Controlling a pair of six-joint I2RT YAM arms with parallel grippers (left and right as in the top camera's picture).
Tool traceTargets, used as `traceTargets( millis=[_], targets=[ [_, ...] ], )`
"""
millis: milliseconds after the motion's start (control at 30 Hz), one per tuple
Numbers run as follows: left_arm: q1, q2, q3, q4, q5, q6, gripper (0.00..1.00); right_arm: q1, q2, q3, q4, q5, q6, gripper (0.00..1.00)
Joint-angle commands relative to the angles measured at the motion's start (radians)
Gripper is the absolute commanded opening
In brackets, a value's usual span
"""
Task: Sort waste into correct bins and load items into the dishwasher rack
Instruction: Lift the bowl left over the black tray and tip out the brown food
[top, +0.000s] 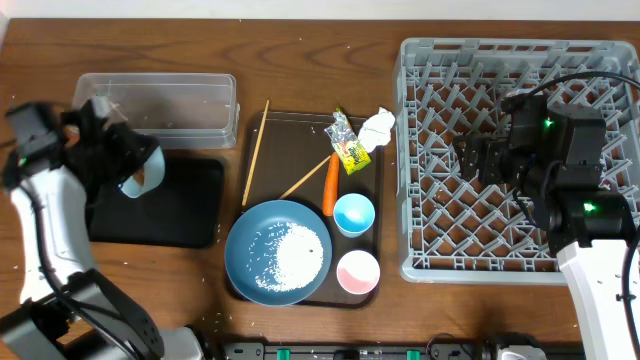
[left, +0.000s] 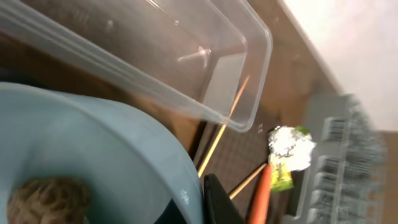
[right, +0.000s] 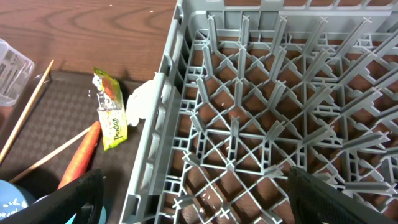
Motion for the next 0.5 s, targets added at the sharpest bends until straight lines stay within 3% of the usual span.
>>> traceTargets(
  millis=[0, 200, 467],
  targets=[
    [0.103, 0.012, -0.097, 0.09, 0.26, 0.019, 0.06, 0.001, 0.001, 0.02, 0.002, 0.003, -0.012, 0.88],
    [0.245, 0.012, -0.272, 0.343, 0.428, -0.06, 0.06, 0.001, 0.001, 0.02, 0.019, 0.003, -0.012, 0.89],
    [0.325, 0.013, -0.373, 0.549, 0.631, -0.025, 0.07, 0.001, 0.001, 0.02, 0.021, 0.003, -0.012, 0.89]
  ],
)
